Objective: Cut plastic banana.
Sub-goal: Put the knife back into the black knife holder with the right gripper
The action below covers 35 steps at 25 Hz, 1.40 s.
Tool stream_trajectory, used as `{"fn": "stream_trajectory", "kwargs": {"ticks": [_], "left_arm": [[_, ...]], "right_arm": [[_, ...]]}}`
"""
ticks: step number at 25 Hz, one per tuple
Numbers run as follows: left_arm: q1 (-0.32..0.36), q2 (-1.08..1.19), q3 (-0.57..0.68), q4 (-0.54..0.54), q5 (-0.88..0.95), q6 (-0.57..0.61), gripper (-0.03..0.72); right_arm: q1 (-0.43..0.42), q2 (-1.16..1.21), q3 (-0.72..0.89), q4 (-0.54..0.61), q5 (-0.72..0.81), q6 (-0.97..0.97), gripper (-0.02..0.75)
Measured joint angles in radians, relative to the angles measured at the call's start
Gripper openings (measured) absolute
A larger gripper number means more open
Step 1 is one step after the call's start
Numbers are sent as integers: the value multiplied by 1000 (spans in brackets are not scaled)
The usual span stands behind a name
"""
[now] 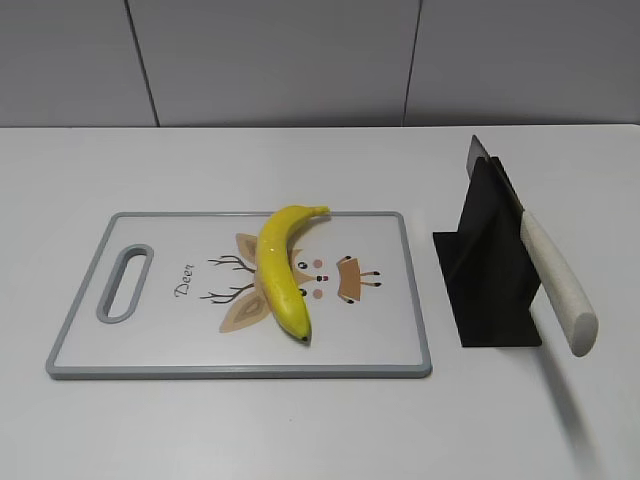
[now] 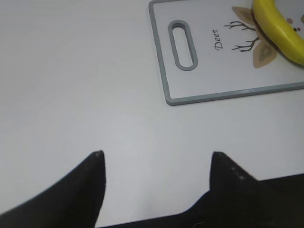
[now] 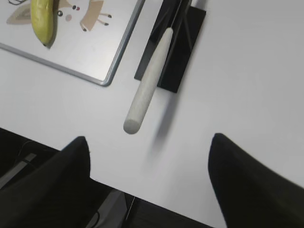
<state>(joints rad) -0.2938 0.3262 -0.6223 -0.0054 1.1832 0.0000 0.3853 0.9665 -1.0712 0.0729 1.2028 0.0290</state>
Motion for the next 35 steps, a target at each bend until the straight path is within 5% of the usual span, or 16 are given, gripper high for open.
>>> {"fn": "stream_trajectory", "kwargs": {"ticks": [19,35], "left_arm": [[0,-332,87,-21,14,69,571],[0,-332,120,-31,-93,114,569]], "right_arm": [[0,-516,451,5,-148,-123,594],[0,-951,563,77,-147,-147,595]]}}
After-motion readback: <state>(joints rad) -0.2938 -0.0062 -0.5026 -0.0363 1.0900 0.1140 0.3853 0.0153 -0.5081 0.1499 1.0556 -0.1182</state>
